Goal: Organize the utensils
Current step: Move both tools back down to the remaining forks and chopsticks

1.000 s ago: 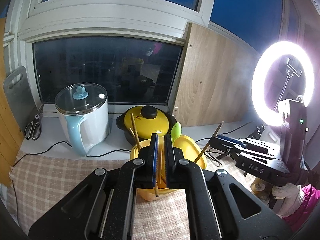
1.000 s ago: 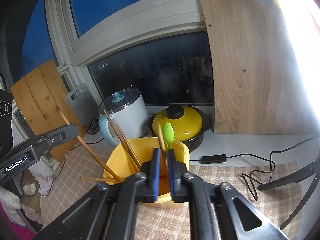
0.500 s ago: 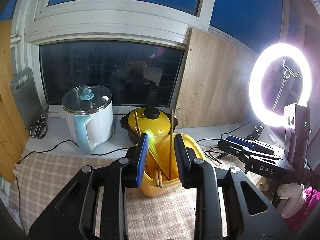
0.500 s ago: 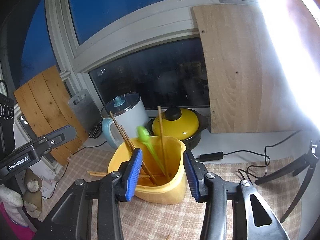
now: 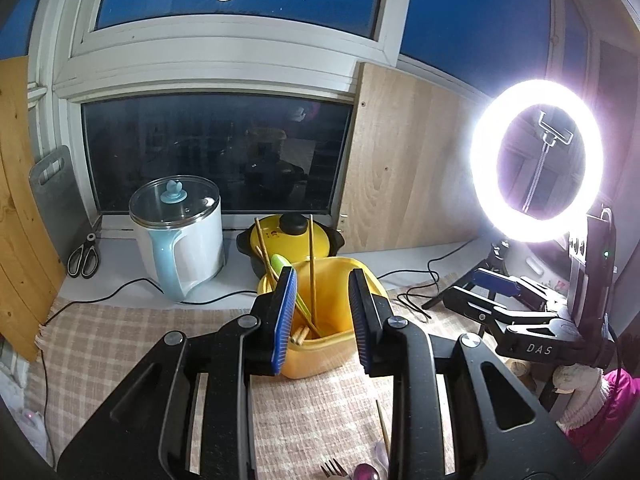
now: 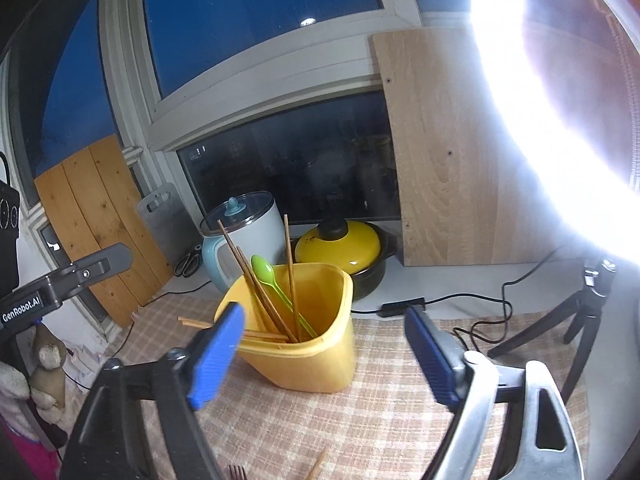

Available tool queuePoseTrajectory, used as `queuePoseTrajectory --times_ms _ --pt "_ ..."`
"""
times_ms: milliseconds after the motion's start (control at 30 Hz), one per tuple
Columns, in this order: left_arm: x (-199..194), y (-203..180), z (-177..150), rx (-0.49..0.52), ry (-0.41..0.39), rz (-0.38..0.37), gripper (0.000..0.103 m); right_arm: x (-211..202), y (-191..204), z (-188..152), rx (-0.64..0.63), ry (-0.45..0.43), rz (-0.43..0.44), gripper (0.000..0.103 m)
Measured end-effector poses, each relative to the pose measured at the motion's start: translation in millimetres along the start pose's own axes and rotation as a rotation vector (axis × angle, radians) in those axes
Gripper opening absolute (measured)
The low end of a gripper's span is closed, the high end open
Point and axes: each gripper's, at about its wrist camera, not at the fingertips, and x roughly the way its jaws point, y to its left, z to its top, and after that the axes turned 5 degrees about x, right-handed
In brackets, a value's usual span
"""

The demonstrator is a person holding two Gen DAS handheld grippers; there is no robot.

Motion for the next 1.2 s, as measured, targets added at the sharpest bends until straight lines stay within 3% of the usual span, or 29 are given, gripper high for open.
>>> queuePoseTrajectory --times_ms 100,300,367,433,700,900,1200 --pt "-5.7 -5.5 -4.1 0.006 0.004 -0.003 0.026 -8.7 -3.0 -4.1 0.001 -0.015 -0.014 0.102" --pt "-15.6 -16.9 -16.7 0.019 0.017 -0.001 0.026 -19.7 -10.9 -14.0 -0.005 -0.013 -0.056 0.103" --pt "-17.7 -20.2 -22.2 0.021 0.025 -0.002 0.034 -21.6 -13.1 -18.3 -0.008 -0.007 -0.062 0.103" --pt "-20.5 -22.9 -29.2 0.027 0.026 0.004 0.049 -23.3 -15.9 -23.2 -0.005 0.0 -0.065 0.103" --pt "-18.4 -19.1 -63.5 -0.007 0.104 -0.002 0.049 -28.0 -22.0 -45.9 -0.045 0.035 -0.05 0.103" --pt "-4.6 -9.3 -99.3 -0.069 0.199 -0.02 0.049 -18.6 -37.0 -62.8 0.0 0.127 0.017 0.103" --pt "20.7 4.7 -161.3 -0.238 0.349 -0.126 0.049 9.1 -54.4 -92.6 0.114 0.302 0.129 0.096"
